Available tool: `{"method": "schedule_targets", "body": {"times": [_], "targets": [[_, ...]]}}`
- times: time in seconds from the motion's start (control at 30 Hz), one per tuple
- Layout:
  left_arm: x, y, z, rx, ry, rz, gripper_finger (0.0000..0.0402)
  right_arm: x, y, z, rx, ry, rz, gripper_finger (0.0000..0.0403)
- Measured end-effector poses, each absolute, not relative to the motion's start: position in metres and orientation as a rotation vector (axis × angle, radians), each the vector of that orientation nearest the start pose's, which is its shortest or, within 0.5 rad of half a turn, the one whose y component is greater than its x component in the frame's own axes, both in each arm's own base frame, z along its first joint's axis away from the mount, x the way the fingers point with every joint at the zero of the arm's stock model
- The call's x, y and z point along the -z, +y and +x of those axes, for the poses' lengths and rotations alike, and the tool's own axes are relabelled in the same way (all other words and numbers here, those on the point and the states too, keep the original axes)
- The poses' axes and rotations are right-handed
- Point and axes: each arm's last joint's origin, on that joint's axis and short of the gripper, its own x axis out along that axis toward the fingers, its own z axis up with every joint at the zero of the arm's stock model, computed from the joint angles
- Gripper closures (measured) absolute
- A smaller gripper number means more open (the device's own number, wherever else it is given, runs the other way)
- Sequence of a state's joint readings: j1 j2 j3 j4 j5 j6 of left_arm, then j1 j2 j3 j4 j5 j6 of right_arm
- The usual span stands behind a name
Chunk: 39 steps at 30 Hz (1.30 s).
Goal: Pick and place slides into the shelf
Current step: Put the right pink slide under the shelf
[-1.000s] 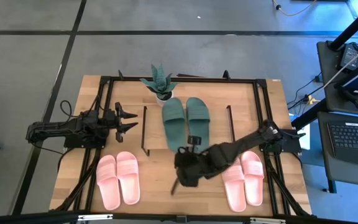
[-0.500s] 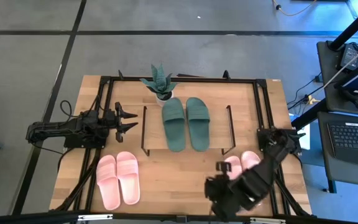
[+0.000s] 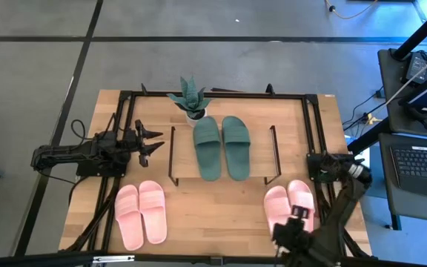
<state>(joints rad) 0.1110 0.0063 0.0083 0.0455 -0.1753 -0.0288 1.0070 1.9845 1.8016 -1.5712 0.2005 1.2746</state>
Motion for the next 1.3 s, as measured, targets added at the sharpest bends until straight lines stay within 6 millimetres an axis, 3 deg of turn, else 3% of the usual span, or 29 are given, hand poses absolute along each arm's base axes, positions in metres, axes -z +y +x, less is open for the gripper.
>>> {"method": "schedule_targets", "body": {"times": [0.17, 0.37, 0.5, 0.67, 1.1, 1.3], "targets": [[-0.170, 0.016, 0.096, -0.285, -0.051, -0.030, 0.0235, -0.255, 0.286, 0.155, 0.495, 1.433, 0.004, 0.0269], [-0.170, 0.016, 0.096, -0.285, -0.052, -0.033, 0.0235, -0.235, 0.261, 0.132, 0.534, 1.442, -0.069, 0.0269], [-0.170, 0.016, 0.096, -0.285, -0.051, -0.034, 0.0235, -0.213, 0.249, 0.126, 0.577, 1.464, -0.118, 0.0269], [-0.170, 0.016, 0.096, -0.285, -0.051, -0.032, 0.0235, -0.196, 0.251, 0.126, 0.518, 1.471, -0.039, 0.0269], [-0.170, 0.016, 0.096, -0.285, -0.047, -0.018, 0.0235, -0.176, 0.241, 0.120, 0.543, 1.505, -0.063, 0.0269], [-0.169, 0.016, 0.096, -0.285, -0.041, -0.017, 0.0235, -0.177, 0.240, 0.119, 0.555, 1.516, -0.075, 0.0269]]}}
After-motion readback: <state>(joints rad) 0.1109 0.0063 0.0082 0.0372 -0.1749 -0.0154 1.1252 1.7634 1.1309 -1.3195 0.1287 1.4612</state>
